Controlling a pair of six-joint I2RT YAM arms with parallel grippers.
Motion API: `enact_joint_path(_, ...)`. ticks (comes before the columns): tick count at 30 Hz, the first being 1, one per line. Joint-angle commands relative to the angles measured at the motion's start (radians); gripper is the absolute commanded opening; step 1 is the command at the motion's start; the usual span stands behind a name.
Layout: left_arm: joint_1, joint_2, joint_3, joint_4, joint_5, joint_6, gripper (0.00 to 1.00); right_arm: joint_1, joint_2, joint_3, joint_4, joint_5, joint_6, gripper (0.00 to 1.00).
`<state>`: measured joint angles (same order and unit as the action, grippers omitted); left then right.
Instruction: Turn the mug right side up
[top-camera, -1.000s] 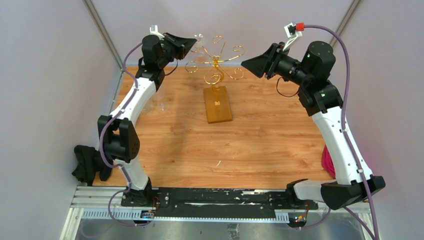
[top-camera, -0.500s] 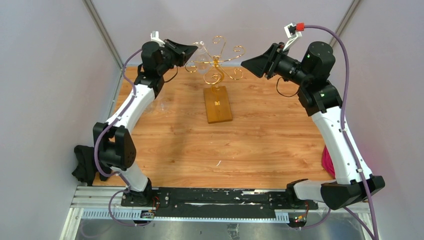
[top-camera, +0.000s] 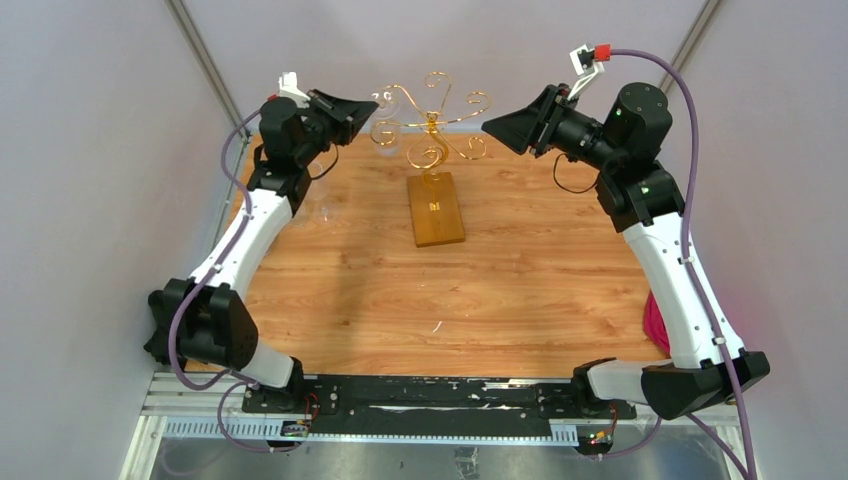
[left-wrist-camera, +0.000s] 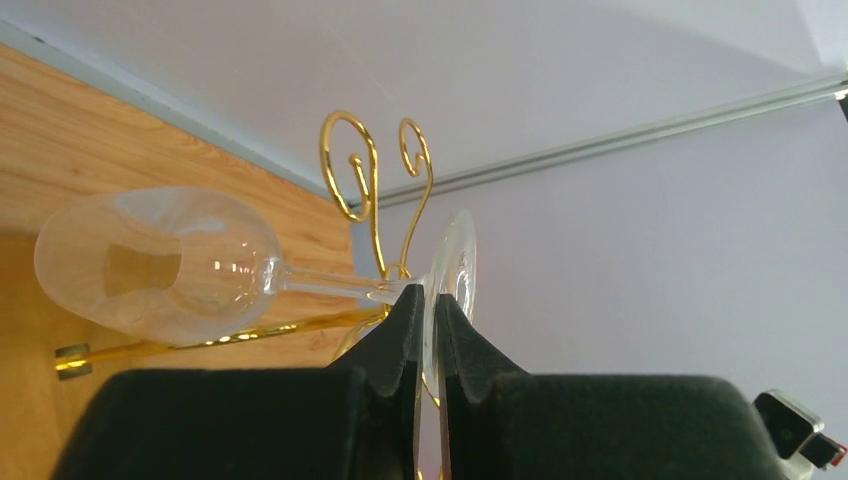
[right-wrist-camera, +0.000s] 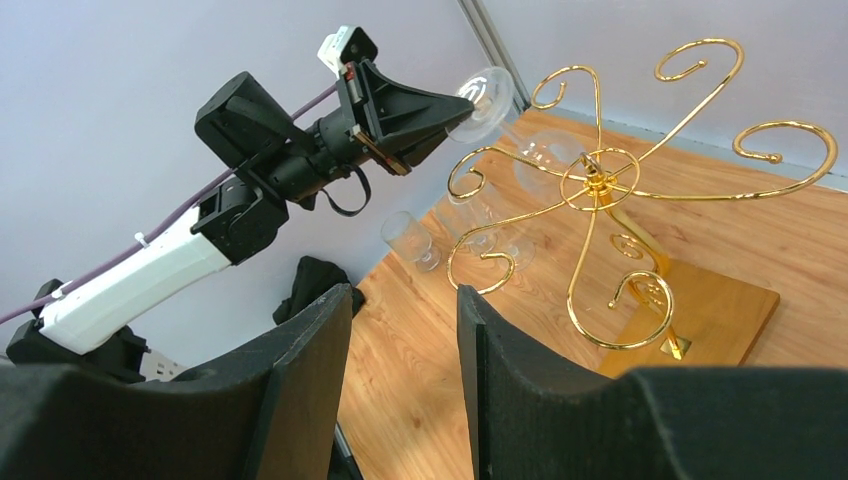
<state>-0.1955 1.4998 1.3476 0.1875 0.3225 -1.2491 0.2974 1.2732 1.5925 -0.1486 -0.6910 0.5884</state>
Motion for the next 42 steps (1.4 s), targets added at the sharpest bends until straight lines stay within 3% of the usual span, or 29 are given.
enact_joint_path(1,0.067,-0.082,-0.009,-0.017,-0.039,0.05,0.0,-0.015,0.003,-0.009,0.038,-0.033,0.02,0.48)
enact_joint_path(7,0.121,-0.09,0.109,-0.167,-0.107,0.167,0.0,-0.015,-0.002,-0.016,0.042,-0.035,0.024,0.48)
enact_joint_path(16,0.133,-0.03,0.245,-0.025,-0.021,0.161,0.0,-0.025,-0.011,-0.043,0.043,-0.02,0.01,0.48)
enact_joint_path(24,0.069,-0.152,0.276,-0.004,0.119,0.178,0.0,-0.063,-0.015,-0.092,0.043,-0.015,0.013,0.49)
enact_joint_path(37,-0.147,-0.308,0.242,0.208,0.324,0.161,0.0,-0.187,-0.095,-0.173,0.072,-0.06,0.039,0.49)
enact_joint_path(42,-0.162,-0.319,0.144,0.487,0.428,0.033,0.0,-0.243,-0.139,-0.176,0.1,-0.175,0.03,0.5)
